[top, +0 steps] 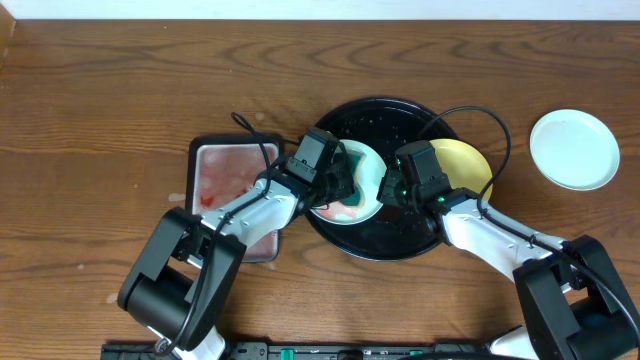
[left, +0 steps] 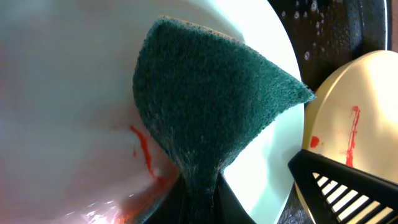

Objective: Clean dirty plates on tray and stack at the side
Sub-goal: 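Scrub the mint plate with the sponge while the right gripper holds it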

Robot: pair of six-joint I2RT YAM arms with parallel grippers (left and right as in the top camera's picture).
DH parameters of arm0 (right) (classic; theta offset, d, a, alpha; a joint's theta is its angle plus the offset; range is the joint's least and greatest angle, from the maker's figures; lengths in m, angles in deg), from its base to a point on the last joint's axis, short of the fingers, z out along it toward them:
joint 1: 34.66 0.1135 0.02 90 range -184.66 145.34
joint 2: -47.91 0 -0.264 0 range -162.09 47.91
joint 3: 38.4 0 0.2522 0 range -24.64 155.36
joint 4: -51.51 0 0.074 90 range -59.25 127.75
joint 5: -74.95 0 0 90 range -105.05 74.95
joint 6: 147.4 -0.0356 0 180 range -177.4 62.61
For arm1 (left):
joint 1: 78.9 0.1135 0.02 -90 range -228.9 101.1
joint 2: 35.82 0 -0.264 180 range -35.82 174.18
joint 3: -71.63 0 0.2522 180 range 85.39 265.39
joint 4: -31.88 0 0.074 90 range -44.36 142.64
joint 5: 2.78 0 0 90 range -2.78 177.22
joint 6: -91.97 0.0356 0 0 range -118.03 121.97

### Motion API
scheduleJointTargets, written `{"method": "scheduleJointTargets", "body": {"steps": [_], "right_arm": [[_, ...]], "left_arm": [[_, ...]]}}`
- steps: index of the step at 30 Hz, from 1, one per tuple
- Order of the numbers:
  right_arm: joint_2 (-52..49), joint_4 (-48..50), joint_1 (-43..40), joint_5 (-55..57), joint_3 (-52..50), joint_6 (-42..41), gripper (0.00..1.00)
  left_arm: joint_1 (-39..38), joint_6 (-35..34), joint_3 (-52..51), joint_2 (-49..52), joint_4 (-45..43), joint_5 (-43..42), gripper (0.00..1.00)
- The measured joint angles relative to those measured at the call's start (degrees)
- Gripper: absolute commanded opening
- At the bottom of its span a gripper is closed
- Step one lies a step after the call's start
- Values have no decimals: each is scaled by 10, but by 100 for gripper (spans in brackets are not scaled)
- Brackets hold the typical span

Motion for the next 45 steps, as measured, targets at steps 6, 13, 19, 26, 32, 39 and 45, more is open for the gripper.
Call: {"method": "scheduleJointTargets", "body": {"steps": [6,13,19,26,32,39,45], "right_arm": [[0,-2,0,1,0,-4,1],[0,-15,0,-2,2,-4,1],[0,-18,1,-7,2,-4,1],[0,-19,1,-9,2,-4,1],[0,-19,1,-9,2,-4,1],[0,-19,1,-10,2,-4,1],[0,-22,0,-2,2,-4,1]], "left_arm": [[-1,-5,1,11,-7,0,7],[-3,4,31,15,55,34,7],[5,33,47,15,96,66,7],[11,70,68,14,162,92,7],[11,86,70,14,163,76,7],[-22,81,58,17,114,83,7],[-27,61,54,28,69,89,7]]}}
